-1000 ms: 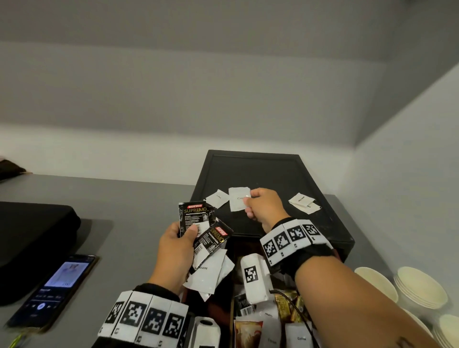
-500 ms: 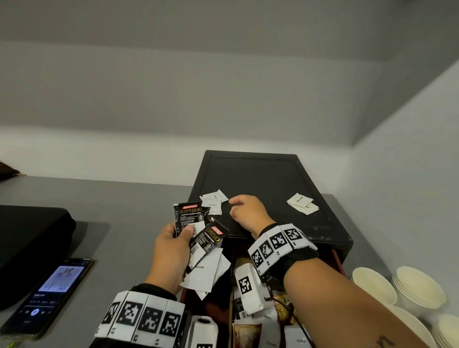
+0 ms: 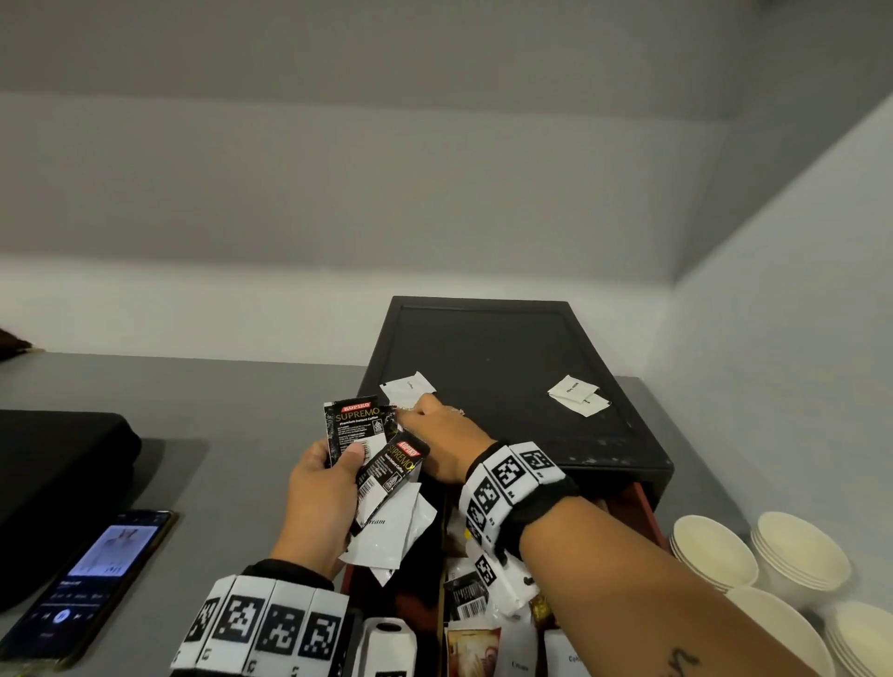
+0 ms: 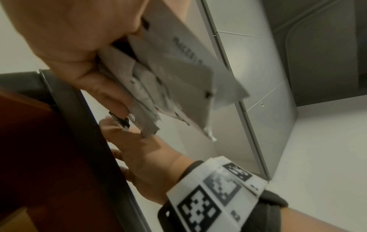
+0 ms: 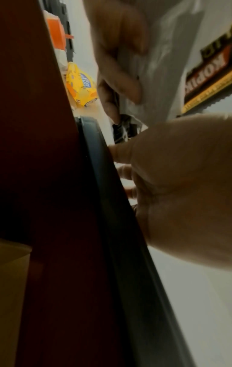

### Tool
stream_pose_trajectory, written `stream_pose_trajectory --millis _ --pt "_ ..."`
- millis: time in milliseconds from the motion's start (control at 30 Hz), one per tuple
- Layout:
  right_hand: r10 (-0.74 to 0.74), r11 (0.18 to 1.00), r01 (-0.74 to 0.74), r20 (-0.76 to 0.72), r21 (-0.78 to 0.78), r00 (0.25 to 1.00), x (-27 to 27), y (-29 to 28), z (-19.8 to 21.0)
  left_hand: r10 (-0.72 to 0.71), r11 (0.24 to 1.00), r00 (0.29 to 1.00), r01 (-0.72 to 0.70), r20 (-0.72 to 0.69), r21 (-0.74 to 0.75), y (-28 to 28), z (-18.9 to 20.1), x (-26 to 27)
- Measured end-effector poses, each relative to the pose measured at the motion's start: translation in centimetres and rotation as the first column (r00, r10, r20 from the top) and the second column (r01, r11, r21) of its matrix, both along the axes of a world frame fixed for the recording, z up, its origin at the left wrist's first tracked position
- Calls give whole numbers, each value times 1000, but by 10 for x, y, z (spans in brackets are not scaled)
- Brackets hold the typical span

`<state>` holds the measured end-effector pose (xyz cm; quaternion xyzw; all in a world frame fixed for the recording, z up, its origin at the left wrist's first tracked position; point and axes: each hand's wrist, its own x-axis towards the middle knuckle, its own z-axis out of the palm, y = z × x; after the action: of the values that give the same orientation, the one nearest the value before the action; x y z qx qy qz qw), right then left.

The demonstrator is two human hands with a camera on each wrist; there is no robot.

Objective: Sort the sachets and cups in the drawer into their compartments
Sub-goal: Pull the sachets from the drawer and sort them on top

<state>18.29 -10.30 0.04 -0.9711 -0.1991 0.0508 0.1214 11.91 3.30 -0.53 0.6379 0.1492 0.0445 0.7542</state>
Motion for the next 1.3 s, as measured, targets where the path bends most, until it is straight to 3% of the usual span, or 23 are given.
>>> stream_pose_trajectory --millis 333,400,533,667,767,933,1033,1133,1167,1267,1300 --pt "-54 998 54 57 -8 997 -1 8 -15 28 998 1000 -28 9 53 7 -1 -5" --pt "-99 992 90 105 90 990 -7 11 -15 24 998 1000 -25 13 64 5 1 -7" --pt "-293 857 177 177 483 940 -40 7 -14 13 992 1000 -16 19 126 1 1 -9" --pt "-464 684 223 178 695 868 -81 -6 -25 3 991 1000 -3 5 135 -3 -6 -12" --pt "-503 617 240 142 750 852 -110 -29 -33 -10 997 1000 11 -17 80 -9 -12 -16" --pt "-595 593 446 -9 671 804 -122 -75 -55 -39 999 999 40 -35 11 -21 -17 -24" --pt "-579 657 586 -180 473 795 -118 -92 -62 -47 999 999 47 -27 -3 -24 -17 -27" --pt "-558 651 577 -205 493 804 -120 -89 -53 -32 999 999 32 -4 -6 -28 -16 -29" --pt "-519 622 548 -229 559 823 -123 -84 -46 -17 1000 1000 17 12 -7 -29 -17 -30" --pt "-256 378 542 -478 751 840 -134 -67 -16 42 999 997 -43 69 16 -35 -17 -32" --pt "-163 342 541 -519 768 839 -137 -61 -8 56 998 994 -60 92 37 -37 -17 -33"
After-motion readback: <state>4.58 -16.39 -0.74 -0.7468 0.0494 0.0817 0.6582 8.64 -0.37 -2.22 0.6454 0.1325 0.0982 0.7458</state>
